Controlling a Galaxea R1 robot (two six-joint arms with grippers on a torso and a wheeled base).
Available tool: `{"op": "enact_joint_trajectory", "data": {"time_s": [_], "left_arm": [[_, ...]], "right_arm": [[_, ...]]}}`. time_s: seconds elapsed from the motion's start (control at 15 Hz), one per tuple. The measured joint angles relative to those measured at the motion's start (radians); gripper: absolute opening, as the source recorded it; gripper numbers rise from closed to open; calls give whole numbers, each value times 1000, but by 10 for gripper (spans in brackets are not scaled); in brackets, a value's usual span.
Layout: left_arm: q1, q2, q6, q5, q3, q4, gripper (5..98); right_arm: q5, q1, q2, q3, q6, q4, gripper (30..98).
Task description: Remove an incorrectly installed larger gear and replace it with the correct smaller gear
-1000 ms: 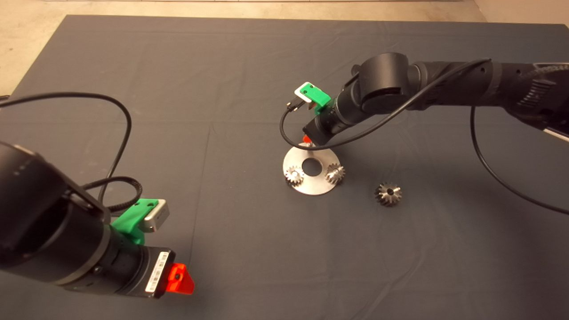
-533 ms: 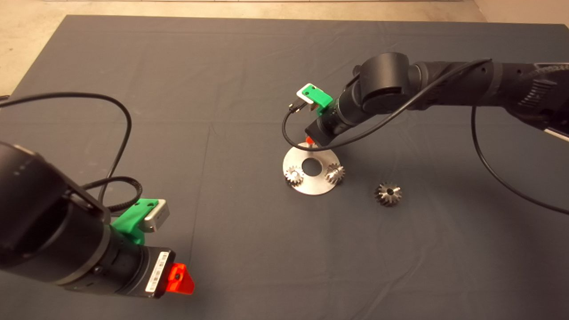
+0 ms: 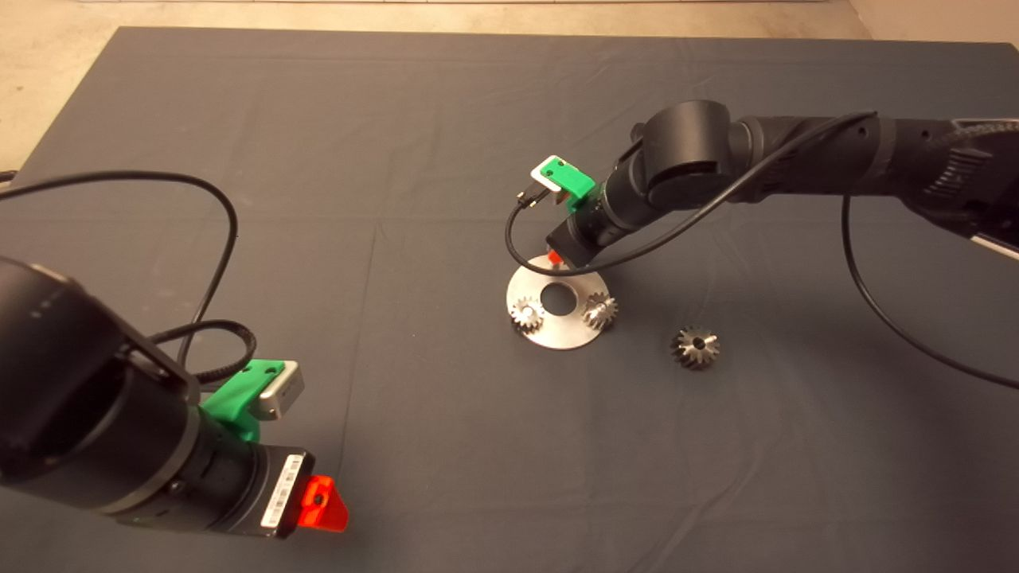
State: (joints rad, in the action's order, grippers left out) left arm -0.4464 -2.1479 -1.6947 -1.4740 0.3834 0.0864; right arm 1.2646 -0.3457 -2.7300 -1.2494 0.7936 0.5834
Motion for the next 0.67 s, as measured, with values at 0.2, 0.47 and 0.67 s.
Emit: {"op": "enact_joint_trajectory", "data": {"time_s": [0.2,0.47,0.67], "left_arm": [[0,-1,0,0,0,0,976],[0,-2,0,0,0,0,976],[0,-3,0,0,0,0,976]], "right_arm": [[-3,0,-2,-20,0,0,394],[-7,0,-3,-30,0,0,393],[-8,4,-16,-38,0,0,394]]}}
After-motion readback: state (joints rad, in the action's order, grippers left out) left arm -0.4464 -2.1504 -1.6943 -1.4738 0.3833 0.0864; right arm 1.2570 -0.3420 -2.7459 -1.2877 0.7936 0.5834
